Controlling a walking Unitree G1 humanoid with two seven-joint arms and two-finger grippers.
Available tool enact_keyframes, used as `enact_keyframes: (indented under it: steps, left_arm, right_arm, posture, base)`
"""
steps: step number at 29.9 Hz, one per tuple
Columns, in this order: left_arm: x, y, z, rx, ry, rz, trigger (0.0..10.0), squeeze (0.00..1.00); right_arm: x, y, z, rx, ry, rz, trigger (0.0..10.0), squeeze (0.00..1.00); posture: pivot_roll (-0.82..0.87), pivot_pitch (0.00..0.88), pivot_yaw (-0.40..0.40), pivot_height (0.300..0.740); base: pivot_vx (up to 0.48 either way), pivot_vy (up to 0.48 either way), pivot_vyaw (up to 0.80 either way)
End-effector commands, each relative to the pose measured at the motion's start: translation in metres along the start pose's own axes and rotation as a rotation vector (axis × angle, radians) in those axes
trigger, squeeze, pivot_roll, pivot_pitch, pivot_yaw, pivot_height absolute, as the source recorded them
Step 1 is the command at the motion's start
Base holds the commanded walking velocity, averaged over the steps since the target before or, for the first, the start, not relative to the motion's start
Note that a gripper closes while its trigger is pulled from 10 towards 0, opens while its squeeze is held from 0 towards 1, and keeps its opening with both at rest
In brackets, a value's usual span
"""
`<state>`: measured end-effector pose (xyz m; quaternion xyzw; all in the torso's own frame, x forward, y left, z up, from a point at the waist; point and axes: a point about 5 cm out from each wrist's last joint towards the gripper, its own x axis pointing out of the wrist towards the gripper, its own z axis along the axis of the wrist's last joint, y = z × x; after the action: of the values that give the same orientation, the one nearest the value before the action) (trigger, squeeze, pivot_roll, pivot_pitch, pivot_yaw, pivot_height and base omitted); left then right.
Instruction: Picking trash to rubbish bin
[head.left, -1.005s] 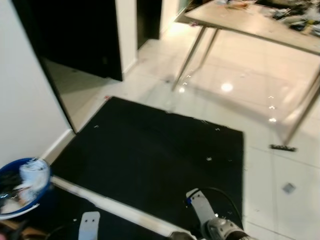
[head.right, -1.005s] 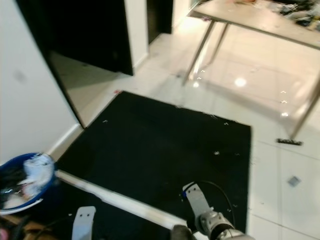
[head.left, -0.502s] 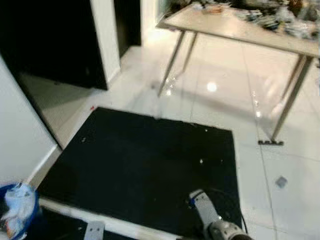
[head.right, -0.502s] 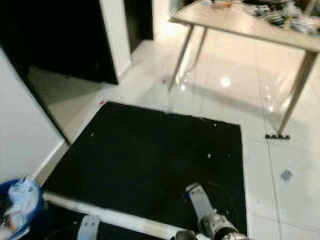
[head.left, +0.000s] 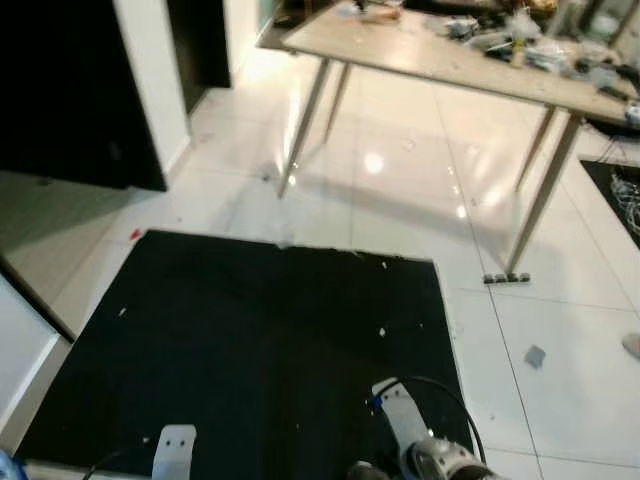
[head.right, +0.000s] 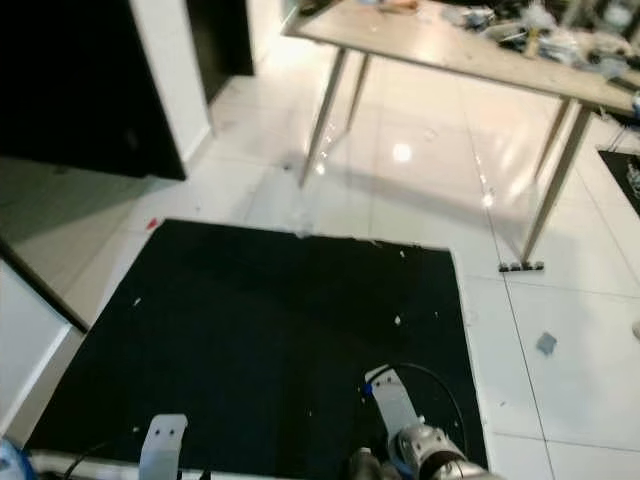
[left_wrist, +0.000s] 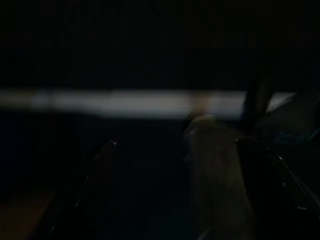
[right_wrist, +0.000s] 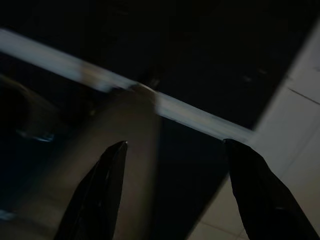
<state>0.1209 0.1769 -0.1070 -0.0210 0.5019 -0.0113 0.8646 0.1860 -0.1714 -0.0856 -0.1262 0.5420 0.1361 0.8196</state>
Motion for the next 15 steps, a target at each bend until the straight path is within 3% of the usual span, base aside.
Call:
enact_keyframes:
  steps: [1, 15]
  left_arm:
    - [-0.0016, -0.0049, -0.0106, -0.008, 0.036, -0.014, 10.0, 0.0]
    - [-0.0012, -0.0032, -0.0081, 0.006, 0.031, -0.014, 10.0, 0.0]
  right_arm:
    - [0.0, 0.0001, 0.005, -0.008, -0.012, -0.002, 10.0, 0.0]
    - [0.0001, 0.0005, 0.0052, -0.016, -0.012, -0.002, 10.0, 0.0]
  posture:
    - [0.03, 0.025, -0.007, 0.74]
    - [0.03, 0.016, -0.006, 0.74]
  base:
    - [0.371, 0.0, -0.78]
    - [0.373, 0.0, -0.76]
